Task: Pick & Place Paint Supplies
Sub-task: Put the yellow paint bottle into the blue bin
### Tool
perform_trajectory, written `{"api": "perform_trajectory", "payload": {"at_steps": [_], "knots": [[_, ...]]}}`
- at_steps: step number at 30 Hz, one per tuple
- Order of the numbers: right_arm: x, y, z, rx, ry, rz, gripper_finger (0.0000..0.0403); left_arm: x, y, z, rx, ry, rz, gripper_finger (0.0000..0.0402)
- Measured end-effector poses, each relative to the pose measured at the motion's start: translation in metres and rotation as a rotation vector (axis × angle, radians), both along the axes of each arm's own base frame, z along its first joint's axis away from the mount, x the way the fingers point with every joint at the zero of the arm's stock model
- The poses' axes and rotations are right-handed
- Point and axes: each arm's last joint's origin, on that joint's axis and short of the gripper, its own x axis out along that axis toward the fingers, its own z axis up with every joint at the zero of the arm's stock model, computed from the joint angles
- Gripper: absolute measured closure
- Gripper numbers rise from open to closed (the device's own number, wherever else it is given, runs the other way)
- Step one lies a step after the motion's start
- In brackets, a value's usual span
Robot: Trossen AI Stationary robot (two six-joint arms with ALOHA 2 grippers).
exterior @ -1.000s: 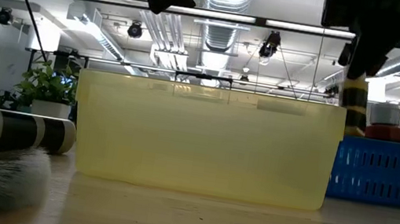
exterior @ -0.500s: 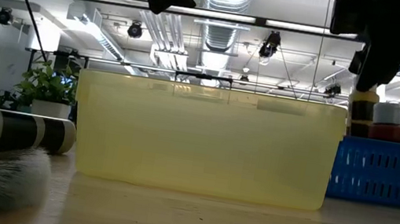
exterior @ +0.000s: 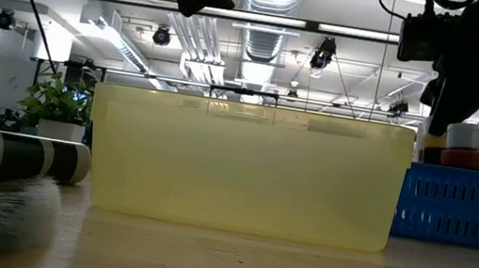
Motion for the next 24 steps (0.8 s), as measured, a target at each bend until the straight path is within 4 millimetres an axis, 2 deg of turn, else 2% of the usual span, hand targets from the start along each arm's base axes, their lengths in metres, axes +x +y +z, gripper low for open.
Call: {"api": "perform_trajectory", "payload": {"at_steps": [24], "knots": [[-0.0034,0.0061,-0.0083,-0.055,-0.004,0.046,0.0289,-0.0003,0.0023,0.0000,-0.002,0.001,0.010,0.0087]]}}
